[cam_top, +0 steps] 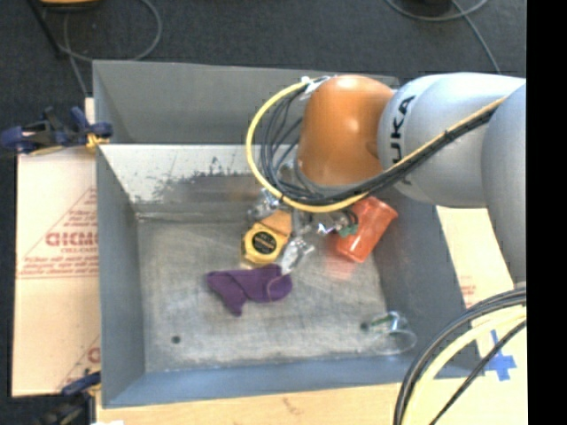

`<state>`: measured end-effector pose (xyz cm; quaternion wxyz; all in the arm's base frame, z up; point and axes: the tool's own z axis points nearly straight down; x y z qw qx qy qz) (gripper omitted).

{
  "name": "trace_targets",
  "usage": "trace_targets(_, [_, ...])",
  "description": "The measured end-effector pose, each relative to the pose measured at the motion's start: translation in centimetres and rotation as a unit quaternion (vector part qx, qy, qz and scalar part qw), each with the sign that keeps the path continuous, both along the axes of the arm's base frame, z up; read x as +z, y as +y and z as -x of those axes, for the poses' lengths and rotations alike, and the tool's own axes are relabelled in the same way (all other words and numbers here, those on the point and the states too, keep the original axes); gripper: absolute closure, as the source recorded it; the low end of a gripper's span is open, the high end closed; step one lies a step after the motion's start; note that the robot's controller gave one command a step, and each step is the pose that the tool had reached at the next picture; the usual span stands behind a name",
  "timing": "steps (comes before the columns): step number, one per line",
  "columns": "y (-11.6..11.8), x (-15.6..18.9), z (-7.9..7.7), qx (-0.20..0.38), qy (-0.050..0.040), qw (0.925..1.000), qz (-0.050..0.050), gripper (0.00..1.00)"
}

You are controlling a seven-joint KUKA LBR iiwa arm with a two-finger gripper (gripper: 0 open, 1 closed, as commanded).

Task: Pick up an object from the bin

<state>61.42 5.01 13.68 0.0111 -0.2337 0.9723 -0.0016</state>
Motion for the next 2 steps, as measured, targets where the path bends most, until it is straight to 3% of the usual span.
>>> trace_targets(1, [2.8,-3.9,0.1,-0.079,0.0111,0.9968,0.0,0.0])
trace_targets(2, [3.8,-5.4,-1.3,0.035,0.0082,0.9994,0.002,1.0])
